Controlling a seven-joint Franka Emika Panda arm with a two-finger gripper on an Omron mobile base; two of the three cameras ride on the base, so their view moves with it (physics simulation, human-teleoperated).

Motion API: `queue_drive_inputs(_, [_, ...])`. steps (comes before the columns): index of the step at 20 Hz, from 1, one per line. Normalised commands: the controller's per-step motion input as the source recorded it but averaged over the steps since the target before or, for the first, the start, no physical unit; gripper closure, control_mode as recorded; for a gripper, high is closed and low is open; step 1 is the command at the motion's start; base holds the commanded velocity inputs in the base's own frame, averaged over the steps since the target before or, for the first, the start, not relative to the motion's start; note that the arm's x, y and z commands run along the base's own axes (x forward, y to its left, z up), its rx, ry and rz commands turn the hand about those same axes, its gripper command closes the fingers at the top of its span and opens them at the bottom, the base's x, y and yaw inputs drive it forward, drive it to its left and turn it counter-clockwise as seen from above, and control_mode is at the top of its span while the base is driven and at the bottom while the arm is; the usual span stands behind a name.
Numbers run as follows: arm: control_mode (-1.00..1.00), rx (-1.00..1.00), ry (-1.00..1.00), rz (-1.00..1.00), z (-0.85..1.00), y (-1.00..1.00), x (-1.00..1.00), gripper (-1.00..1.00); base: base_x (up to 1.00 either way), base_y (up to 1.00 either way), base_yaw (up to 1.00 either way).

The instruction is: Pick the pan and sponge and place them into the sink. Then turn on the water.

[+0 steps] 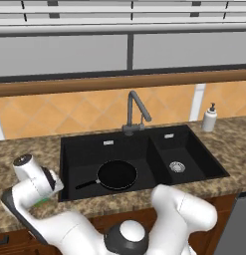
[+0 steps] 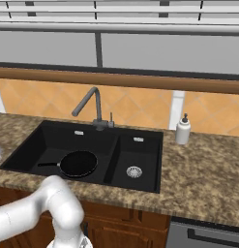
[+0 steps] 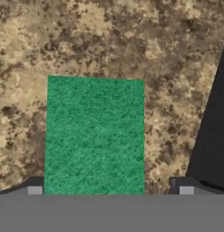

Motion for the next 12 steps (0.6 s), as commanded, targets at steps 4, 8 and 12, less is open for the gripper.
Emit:
queue_drive_inputs(4, [-1.00, 0.16, -0.02, 0.20, -1.00, -0.23, 0.02, 1.00, 0.00, 0.00, 0.00])
queue_drive_inputs(8, [-1.00, 0.16, 0.00, 0.20, -1.00, -0.27, 0.10, 1.00, 0.00, 0.00, 0.00])
queue_drive_inputs(12, [-1.00, 0.15, -0.02, 0.07, -0.44, -0.32, -0.14, 1.00, 0.00, 0.00, 0.00])
